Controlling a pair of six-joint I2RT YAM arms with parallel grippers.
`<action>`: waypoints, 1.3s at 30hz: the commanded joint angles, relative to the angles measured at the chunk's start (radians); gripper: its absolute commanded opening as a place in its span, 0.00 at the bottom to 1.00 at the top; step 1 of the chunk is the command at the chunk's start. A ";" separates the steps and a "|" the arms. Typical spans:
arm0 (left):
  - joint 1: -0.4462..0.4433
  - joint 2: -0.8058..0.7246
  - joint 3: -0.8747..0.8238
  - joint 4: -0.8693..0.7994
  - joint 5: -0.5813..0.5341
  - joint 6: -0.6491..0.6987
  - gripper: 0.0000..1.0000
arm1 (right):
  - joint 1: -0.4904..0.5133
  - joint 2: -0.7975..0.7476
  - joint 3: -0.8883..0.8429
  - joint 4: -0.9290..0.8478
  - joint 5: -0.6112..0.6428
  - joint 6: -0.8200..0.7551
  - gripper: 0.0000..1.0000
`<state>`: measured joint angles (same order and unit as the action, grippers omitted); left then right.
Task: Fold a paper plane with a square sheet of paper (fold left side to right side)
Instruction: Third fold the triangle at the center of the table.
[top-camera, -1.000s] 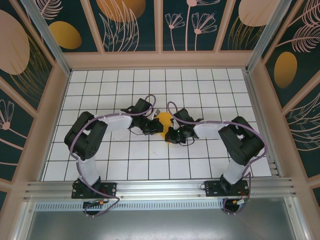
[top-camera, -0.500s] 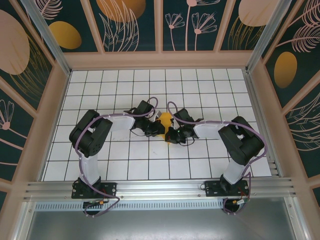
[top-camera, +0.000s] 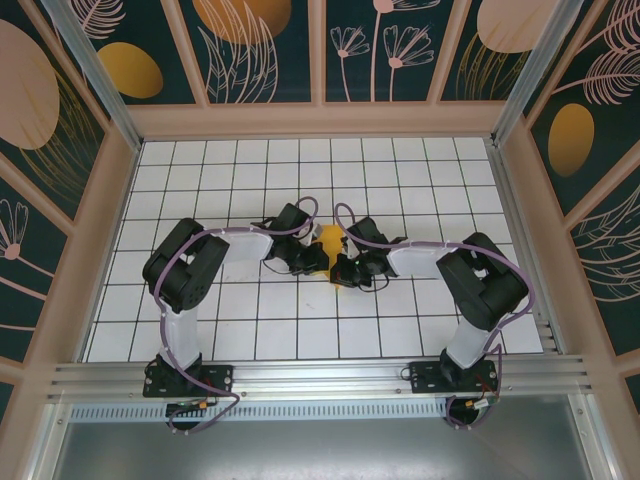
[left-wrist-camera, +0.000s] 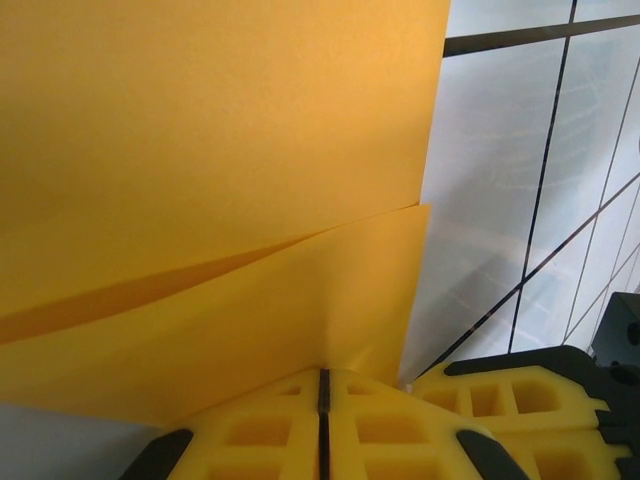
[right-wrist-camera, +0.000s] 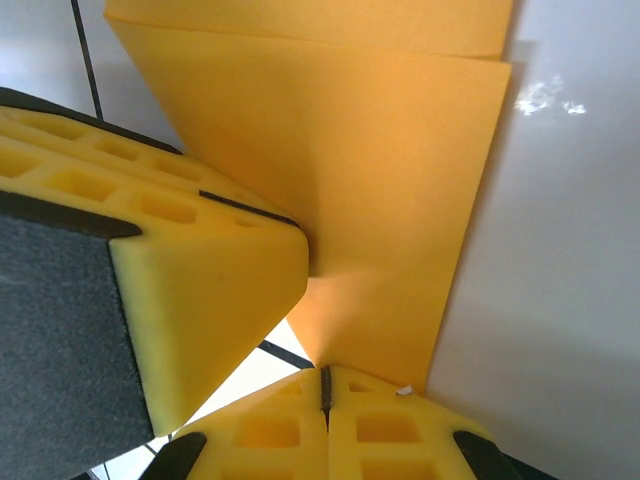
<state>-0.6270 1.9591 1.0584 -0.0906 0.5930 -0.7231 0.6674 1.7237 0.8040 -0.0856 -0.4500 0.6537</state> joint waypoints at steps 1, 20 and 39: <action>0.006 0.047 0.009 -0.064 -0.155 0.026 0.10 | -0.011 0.058 -0.061 -0.168 0.120 -0.012 0.00; 0.169 0.070 0.033 -0.102 -0.217 0.128 0.10 | -0.011 0.047 -0.085 -0.160 0.096 -0.009 0.00; 0.257 0.075 0.173 -0.185 -0.251 0.201 0.11 | -0.012 0.036 -0.082 -0.159 0.080 -0.019 0.00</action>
<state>-0.4107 2.0262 1.2205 -0.2516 0.5312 -0.5499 0.6655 1.7195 0.7826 -0.0311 -0.4431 0.6533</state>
